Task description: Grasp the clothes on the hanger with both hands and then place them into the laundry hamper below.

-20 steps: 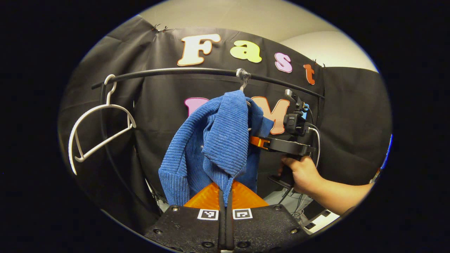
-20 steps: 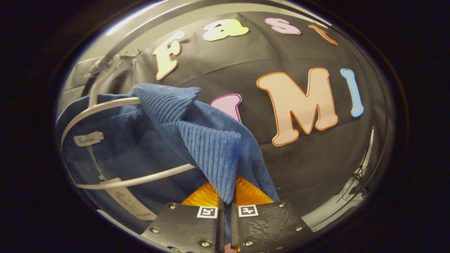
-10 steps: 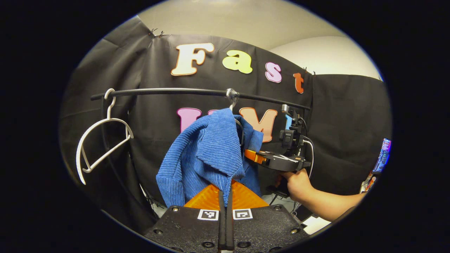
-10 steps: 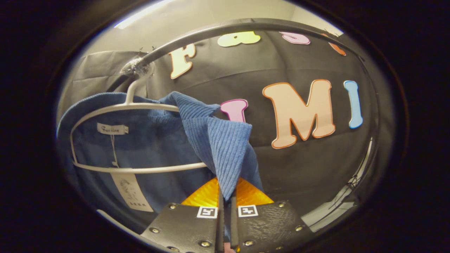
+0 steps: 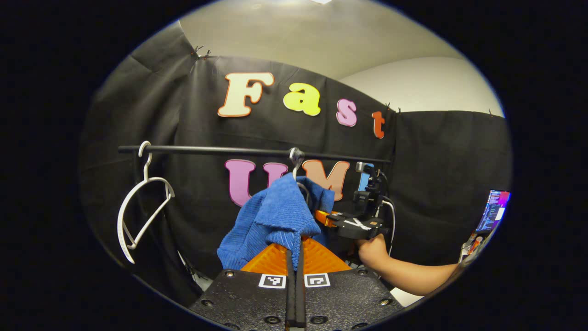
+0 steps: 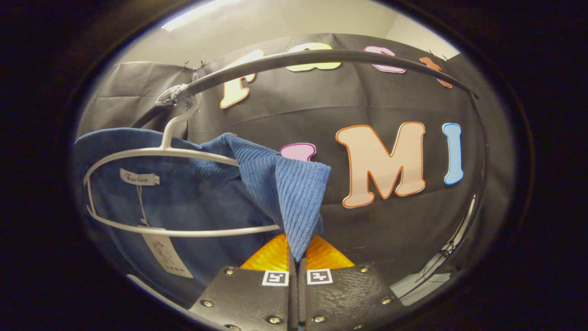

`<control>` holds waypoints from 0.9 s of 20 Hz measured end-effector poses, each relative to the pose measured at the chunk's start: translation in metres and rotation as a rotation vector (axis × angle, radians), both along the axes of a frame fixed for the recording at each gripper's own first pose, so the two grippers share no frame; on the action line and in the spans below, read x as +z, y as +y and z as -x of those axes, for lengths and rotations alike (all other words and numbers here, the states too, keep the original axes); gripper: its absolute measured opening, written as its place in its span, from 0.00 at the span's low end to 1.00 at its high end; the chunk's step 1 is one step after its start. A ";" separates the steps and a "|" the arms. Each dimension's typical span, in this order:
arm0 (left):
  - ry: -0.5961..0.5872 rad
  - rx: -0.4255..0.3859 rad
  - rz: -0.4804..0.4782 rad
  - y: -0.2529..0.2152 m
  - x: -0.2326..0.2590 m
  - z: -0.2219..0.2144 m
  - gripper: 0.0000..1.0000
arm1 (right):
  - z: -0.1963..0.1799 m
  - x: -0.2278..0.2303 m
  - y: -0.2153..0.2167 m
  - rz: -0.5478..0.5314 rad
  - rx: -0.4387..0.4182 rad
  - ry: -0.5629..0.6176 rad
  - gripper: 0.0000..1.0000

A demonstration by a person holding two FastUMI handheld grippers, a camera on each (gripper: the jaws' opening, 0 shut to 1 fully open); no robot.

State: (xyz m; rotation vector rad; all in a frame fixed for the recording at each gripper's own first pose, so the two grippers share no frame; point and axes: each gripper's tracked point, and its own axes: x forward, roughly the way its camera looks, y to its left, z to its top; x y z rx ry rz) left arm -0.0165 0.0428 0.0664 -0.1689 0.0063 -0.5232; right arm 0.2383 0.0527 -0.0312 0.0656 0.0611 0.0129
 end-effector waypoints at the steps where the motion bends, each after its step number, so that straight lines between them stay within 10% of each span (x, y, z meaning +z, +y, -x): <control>1: -0.007 0.017 -0.016 0.008 0.002 -0.003 0.00 | 0.000 0.006 -0.006 0.006 -0.019 -0.012 0.00; 18: -0.029 0.220 -0.211 0.119 -0.003 -0.069 0.02 | -0.037 0.059 -0.056 -0.079 -0.151 -0.153 0.00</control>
